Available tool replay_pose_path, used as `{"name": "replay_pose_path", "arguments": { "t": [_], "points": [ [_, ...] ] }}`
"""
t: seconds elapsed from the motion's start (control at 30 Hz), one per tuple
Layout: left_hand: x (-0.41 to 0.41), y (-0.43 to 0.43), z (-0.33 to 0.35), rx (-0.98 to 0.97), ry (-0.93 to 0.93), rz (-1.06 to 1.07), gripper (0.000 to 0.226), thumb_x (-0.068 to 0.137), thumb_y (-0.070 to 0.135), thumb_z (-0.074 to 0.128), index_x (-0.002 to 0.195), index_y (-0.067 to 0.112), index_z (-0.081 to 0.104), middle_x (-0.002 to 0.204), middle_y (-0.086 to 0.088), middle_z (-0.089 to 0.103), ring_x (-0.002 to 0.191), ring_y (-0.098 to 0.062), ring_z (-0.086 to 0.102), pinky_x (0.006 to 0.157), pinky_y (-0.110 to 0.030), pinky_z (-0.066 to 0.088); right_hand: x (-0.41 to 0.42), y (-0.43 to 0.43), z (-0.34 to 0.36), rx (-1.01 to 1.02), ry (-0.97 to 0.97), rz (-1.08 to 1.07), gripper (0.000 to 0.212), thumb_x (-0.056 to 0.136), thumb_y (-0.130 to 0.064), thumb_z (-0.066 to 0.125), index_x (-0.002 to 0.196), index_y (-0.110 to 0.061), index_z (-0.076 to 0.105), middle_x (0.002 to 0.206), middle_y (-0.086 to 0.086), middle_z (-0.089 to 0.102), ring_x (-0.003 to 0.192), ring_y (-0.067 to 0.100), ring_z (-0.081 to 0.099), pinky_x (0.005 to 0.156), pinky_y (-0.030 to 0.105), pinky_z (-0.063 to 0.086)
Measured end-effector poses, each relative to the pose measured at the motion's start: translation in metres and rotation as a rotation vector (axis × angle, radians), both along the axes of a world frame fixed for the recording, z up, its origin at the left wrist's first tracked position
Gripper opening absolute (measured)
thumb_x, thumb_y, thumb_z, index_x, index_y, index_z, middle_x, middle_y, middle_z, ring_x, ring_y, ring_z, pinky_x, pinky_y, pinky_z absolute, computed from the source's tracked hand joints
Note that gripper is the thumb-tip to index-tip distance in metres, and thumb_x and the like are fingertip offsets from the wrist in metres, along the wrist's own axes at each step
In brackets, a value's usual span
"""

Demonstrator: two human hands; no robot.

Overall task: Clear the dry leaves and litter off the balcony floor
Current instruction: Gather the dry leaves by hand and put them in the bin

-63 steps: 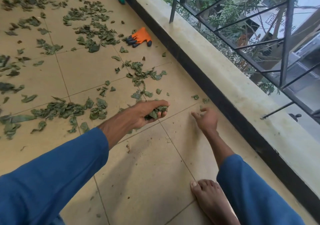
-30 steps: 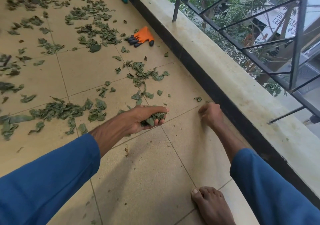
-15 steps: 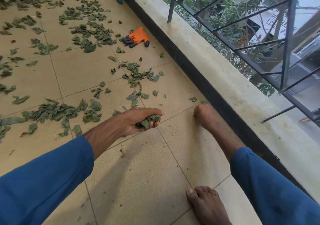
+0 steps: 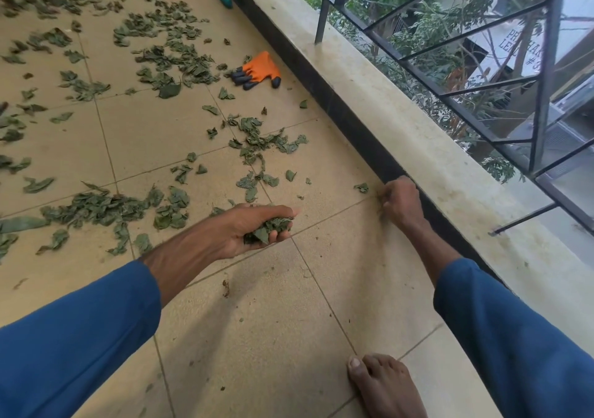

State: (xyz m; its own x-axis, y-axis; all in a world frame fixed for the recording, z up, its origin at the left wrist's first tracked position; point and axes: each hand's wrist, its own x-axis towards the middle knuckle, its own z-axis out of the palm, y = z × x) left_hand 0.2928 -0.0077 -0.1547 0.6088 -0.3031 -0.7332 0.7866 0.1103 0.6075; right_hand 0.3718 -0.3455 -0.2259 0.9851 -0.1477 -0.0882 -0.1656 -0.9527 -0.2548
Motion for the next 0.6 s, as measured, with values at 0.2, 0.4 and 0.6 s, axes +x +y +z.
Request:
{"name": "replay_pose_path", "arguments": {
  "t": [0.2, 0.4, 0.6],
  "points": [
    [0.003, 0.006, -0.003, -0.004, 0.004, 0.003, 0.035, 0.080, 0.020, 0.087, 0.108, 0.004, 0.073, 0.094, -0.012, 0.073, 0.067, -0.015, 0.067, 0.044, -0.017, 0.051, -0.009, 0.014, -0.010, -0.030, 0.036, 0.046, 0.020, 0.090, 0.008, 0.051, 0.081, -0.006, 0.063, 0.095, 0.012, 0.058, 0.082, 0.025, 0.057, 0.072, 0.040, 0.055],
    [0.006, 0.008, -0.004, -0.016, 0.012, -0.011, 0.039, 0.077, 0.022, 0.089, 0.109, 0.005, 0.073, 0.095, -0.012, 0.073, 0.070, -0.015, 0.067, 0.045, -0.017, 0.052, -0.024, 0.032, 0.021, -0.068, 0.134, -0.005, 0.020, 0.095, -0.001, 0.056, 0.107, -0.003, 0.071, 0.107, 0.014, 0.068, 0.105, 0.032, 0.064, 0.080, 0.030, 0.045],
    [0.007, 0.009, -0.003, -0.029, 0.019, -0.007, 0.041, 0.077, 0.022, 0.089, 0.111, 0.005, 0.072, 0.098, -0.012, 0.072, 0.072, -0.015, 0.067, 0.044, -0.017, 0.051, 0.012, 0.029, 0.006, 0.253, -0.004, -0.031, 0.019, 0.082, -0.002, 0.080, 0.100, -0.011, 0.080, 0.092, 0.002, 0.078, 0.085, 0.015, 0.073, 0.087, 0.042, 0.062]
  ]
}}
